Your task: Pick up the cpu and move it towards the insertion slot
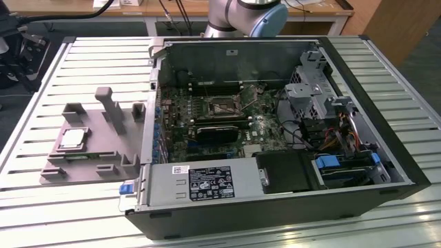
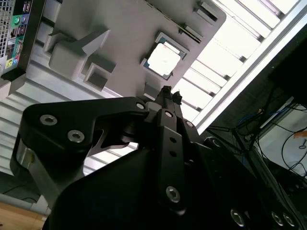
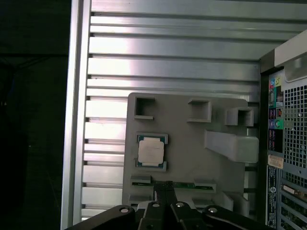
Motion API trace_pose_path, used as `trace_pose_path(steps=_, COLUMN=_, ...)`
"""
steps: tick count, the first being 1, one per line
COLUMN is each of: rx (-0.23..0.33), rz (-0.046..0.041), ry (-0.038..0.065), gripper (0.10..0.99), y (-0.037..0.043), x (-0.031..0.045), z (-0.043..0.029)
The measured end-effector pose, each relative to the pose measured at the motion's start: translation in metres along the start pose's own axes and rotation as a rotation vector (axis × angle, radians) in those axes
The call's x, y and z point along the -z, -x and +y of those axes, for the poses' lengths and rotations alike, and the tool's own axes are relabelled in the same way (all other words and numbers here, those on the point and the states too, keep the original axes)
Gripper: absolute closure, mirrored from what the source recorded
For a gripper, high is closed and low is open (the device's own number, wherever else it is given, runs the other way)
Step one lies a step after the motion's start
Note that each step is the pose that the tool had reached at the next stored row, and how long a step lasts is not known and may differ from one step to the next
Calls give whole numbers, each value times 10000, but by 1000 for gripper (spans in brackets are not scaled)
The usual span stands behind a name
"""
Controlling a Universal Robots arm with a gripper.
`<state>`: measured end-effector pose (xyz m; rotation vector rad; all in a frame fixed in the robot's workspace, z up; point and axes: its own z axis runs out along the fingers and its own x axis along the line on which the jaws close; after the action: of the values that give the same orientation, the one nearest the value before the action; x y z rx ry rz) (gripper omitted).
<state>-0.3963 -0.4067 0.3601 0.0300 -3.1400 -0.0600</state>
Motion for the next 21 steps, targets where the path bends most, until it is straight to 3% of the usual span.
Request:
trace_pose_path(steps=11, rx=1, rz=-40, ry=-1, gripper=984, y=-6, x=-165, z=-6)
trace_pose_path(steps=21, rx=9, rz=-230, ry=-3, gripper=984, y=-63, x=-321, z=-11)
